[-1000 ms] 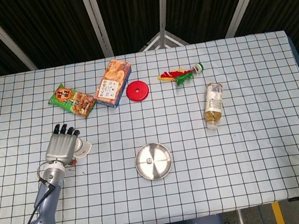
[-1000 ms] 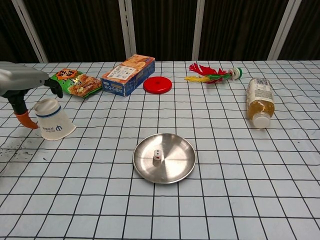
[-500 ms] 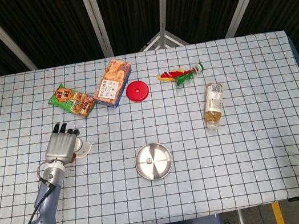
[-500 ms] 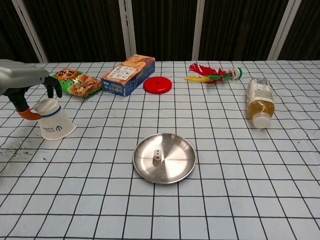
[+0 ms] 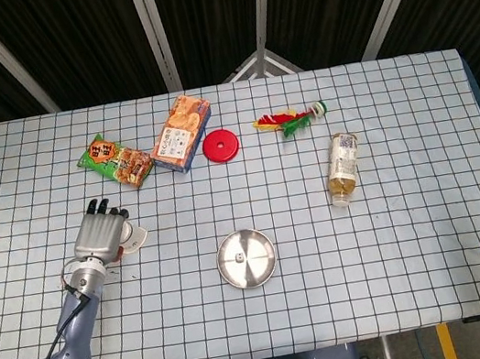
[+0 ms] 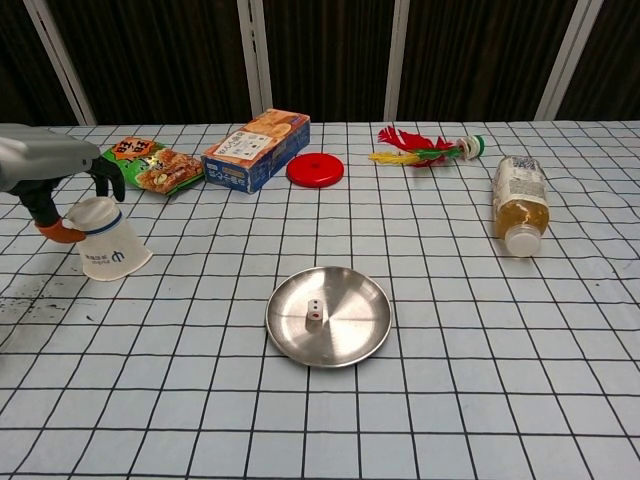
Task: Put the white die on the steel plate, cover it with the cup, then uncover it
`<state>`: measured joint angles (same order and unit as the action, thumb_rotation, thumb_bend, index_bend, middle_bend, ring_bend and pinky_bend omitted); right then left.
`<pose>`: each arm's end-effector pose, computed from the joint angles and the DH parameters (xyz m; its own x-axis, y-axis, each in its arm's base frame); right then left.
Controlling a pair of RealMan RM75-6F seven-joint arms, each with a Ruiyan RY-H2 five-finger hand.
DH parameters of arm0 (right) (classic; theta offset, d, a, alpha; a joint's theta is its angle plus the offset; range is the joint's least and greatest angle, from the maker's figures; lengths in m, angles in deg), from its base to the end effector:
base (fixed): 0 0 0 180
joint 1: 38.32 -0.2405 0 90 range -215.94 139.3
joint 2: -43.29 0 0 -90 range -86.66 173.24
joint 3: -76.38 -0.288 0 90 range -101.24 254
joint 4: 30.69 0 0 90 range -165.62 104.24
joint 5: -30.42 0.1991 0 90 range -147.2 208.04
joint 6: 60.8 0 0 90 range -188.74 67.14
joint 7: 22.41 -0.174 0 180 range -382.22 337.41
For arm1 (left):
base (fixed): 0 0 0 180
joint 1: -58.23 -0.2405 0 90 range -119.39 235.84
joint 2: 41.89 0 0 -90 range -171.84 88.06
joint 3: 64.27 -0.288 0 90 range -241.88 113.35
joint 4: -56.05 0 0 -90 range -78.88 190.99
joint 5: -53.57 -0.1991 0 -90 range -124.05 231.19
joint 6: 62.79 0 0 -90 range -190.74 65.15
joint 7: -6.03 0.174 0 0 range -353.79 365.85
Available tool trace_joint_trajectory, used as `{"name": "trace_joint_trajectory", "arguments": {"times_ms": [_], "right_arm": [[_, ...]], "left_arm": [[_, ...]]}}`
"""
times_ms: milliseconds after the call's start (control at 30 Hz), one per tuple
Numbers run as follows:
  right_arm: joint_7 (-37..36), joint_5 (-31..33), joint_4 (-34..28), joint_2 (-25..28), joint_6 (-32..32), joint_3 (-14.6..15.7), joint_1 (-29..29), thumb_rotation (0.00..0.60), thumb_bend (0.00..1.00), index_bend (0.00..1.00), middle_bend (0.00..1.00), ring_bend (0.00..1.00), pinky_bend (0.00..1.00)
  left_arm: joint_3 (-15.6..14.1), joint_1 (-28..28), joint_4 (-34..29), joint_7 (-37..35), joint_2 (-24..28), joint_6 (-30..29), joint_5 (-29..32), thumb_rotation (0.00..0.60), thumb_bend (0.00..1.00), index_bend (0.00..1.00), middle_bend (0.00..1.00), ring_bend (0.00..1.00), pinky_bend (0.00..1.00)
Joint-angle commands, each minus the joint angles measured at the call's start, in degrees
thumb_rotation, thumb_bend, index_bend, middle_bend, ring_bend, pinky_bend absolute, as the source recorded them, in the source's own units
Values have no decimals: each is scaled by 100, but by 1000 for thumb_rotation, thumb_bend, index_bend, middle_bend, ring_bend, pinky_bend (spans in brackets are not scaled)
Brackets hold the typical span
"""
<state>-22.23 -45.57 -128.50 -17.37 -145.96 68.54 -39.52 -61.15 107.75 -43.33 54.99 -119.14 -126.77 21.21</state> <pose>-0.3521 -0.2037 0.2199 0.3493 0.0598 0.9351 -0.9215 0.2028 0.3313 -0.2020 0.3900 0.0417 0.7083 0.3362 0.6207 0.6962 -0.1876 -0.6929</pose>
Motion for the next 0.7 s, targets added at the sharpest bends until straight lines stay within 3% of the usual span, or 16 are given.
{"name": "trace_joint_trajectory", "arguments": {"times_ms": [33,700], "right_arm": [[-12,-4,-8,4,21,11,-2,600,96,187,101,134,72],[-95,-11,-24,36,0,15,27,600,95,187,100,134,72]], "left_arm": [[6,-1,22,-26,-28,-17,-54,600,462,279,309,98,83],[46,-25,-64,-157,32,-25,-178,600,513,296,331,104,84]]}}
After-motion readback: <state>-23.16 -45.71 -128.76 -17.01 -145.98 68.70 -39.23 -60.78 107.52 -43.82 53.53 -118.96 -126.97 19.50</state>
